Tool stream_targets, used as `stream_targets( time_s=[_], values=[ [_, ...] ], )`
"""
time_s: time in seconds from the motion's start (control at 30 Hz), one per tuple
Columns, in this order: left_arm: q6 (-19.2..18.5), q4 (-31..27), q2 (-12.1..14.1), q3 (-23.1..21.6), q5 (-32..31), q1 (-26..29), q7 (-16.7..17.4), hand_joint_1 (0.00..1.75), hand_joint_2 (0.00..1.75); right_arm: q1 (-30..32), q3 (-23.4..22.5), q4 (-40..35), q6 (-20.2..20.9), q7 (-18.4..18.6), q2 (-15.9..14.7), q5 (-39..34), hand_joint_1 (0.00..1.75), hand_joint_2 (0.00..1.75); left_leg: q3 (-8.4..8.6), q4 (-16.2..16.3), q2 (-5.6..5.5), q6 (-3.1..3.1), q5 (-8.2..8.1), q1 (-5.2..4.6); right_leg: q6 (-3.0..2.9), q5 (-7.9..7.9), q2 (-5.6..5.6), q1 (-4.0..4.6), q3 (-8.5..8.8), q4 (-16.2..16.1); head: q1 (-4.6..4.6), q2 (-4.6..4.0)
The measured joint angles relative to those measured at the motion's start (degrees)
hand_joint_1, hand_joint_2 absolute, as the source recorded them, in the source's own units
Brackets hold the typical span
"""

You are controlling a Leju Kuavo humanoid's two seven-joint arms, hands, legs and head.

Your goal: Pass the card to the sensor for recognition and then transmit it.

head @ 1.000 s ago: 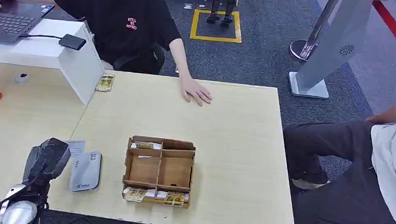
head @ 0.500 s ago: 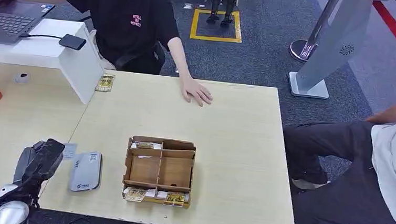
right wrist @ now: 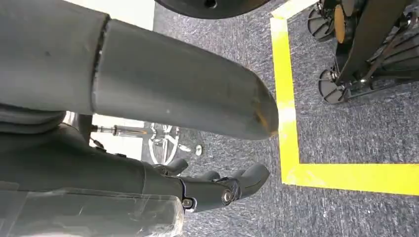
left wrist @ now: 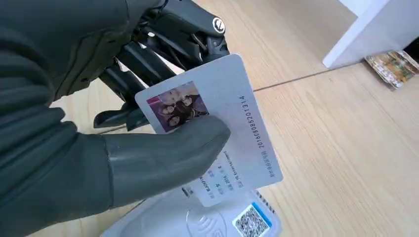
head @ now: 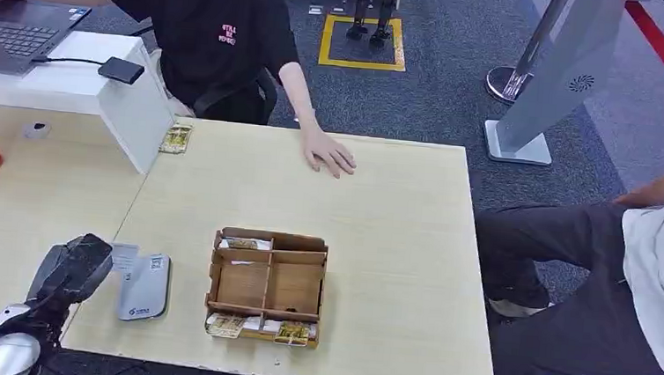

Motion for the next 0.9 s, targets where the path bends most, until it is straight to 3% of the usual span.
stream_targets(
  time_s=[0.23,0.47,0.7,0.9],
  values=[
    [-1.9,-1.2,2.2,0.0,1.8,3.0,-0.7,1.75,1.75,0.2,-0.1,0.1,0.1,0.0,0.0,-0.5,0.00,0.00,0.00,0.0,0.02,-0.02,-0.02,0.00,-0.02,-0.02,0.03,0.00,-0.02,0.0,0.00,0.00],
    [-1.6,-4.0,4.1,0.0,-1.2,5.6,-0.4,1.75,1.75,0.2,-0.1,0.1,0.0,0.0,0.0,-0.6,0.00,0.00,0.00,0.0,0.01,-0.02,-0.02,0.00,-0.02,-0.02,0.01,0.00,-0.02,0.0,0.00,0.00],
    [0.6,-4.8,4.4,-0.1,-7.1,5.9,0.7,1.75,1.75,0.2,-0.1,0.1,-0.1,-0.1,0.0,-0.9,0.00,0.00,0.01,0.0,0.00,-0.02,-0.01,0.00,-0.02,-0.02,0.02,0.00,-0.01,0.0,0.00,0.00],
    [0.7,-4.9,4.1,-0.2,-8.0,6.0,0.8,1.75,1.75,0.2,-0.1,0.1,-0.2,-0.2,0.0,-1.0,0.00,0.00,0.00,0.0,0.01,-0.02,-0.02,0.00,-0.02,-0.02,0.02,0.00,-0.01,0.0,0.00,0.00]
  ],
)
